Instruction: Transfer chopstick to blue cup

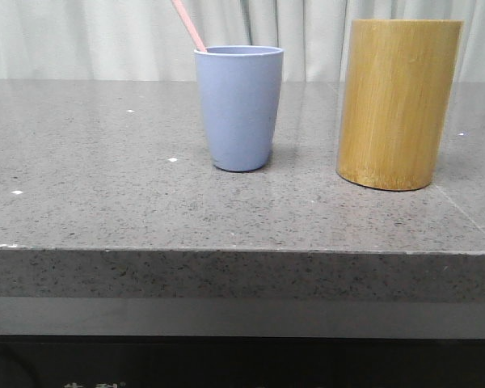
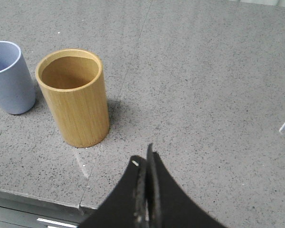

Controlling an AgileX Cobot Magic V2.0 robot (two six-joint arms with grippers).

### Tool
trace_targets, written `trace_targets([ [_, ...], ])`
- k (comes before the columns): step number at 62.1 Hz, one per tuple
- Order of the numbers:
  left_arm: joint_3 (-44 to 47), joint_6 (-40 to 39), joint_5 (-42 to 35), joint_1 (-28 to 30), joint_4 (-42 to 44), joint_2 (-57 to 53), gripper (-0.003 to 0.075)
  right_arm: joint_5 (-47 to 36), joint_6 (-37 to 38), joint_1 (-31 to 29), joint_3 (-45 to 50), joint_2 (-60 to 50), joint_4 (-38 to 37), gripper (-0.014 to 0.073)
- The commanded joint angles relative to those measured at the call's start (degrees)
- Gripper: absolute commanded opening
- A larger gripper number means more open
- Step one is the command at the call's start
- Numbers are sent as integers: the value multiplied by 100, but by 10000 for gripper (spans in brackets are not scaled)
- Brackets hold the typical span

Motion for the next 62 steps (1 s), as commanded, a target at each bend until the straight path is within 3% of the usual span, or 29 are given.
trace_targets([
  [1,460,-3,-1038,215,-248,-425,-18,-391,-19,-30,-139,37,-48,-69],
  [19,1586,-3,-1317,761,-321,-1819,-18,-391,-19,-30,-139,37,-48,-69],
  [45,1656,41,-1219,790,129,-1749,-18,-340,-19,-30,-139,46,-48,-69],
  [56,1656,1739,-1138,782,-1088,-1778,-18,-340,-19,-30,-139,46,-48,-69],
  [62,1656,1770,-1124,782,-1088,-1778,-18,-340,-19,-30,-139,46,-48,-69],
])
